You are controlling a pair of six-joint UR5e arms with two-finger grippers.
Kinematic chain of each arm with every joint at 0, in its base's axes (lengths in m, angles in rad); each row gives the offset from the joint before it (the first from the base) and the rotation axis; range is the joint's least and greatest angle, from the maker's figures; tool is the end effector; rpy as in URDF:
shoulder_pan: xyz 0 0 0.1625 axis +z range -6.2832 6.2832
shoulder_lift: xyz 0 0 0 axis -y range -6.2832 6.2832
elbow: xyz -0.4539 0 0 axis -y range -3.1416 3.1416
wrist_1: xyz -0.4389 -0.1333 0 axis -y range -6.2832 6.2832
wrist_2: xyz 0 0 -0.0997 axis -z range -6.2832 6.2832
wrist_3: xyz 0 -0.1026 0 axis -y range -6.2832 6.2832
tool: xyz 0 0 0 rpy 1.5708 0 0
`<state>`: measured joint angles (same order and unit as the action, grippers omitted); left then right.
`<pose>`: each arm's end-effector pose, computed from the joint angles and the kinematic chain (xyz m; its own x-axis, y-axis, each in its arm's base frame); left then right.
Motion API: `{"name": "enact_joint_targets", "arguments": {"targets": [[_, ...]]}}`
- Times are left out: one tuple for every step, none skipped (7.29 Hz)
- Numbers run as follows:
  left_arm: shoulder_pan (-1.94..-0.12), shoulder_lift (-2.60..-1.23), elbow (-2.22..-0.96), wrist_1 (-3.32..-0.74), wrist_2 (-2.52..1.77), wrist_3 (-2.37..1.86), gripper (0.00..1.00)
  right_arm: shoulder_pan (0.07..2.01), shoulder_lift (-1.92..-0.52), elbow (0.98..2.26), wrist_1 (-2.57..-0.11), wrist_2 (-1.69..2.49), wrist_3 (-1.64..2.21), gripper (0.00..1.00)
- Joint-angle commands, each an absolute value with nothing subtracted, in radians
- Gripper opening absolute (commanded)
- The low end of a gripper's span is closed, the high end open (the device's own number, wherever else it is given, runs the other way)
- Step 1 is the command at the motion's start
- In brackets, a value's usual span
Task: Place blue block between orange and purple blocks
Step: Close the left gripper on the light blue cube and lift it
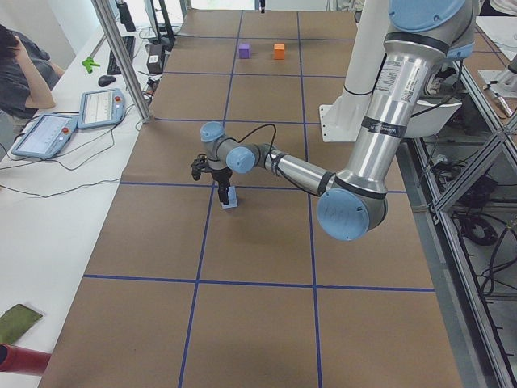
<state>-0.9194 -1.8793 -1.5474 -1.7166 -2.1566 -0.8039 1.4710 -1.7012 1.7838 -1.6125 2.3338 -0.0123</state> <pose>0.3546 -0.5914 0.5076 0.7593 -0.0423 -0.6493 -0.0059 0.9974 -0.0719 0.0142 -0.4849 0.6464 0.7151 -0.1123 0.6900 0.1083 0.9929 0.0494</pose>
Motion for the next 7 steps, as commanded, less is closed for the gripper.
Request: {"name": "enact_joint_targets", "arguments": {"targets": [[-0.901, -1.879, -1.529, -1.735, -2.155, -0.804, 0.72, 1.468, -1.701, 1.784, -1.612, 2.333, -0.011, 1.0], [-0.899, -1.879, -1.528, -1.744, -2.155, -0.793, 0.28, 1.468, -1.701, 1.784, -1.612, 2.333, -0.011, 1.0], [-0.899, -1.881, -1.545, -1.741, -2.157, -0.796, 0.16, 1.468, -1.701, 1.784, -1.612, 2.335, -0.011, 1.0], [-0.897, -1.906, -1.567, -1.738, -2.152, -0.804, 0.14, 1.468, -1.701, 1.784, -1.596, 2.339, -0.011, 1.0], [-0.897, -1.958, -1.591, -1.73, -2.146, -0.816, 0.14, 1.468, -1.706, 1.783, -1.573, 2.347, -0.011, 1.0], [-0.882, -2.021, -1.598, -1.727, -2.145, -0.89, 0.14, 1.463, -1.706, 1.784, -1.571, 2.347, -0.014, 1.0], [-0.805, -2.09, -1.598, -1.724, -2.138, -1.028, 0.16, 1.459, -1.706, 1.784, -1.539, 2.349, -0.014, 1.0]]}}
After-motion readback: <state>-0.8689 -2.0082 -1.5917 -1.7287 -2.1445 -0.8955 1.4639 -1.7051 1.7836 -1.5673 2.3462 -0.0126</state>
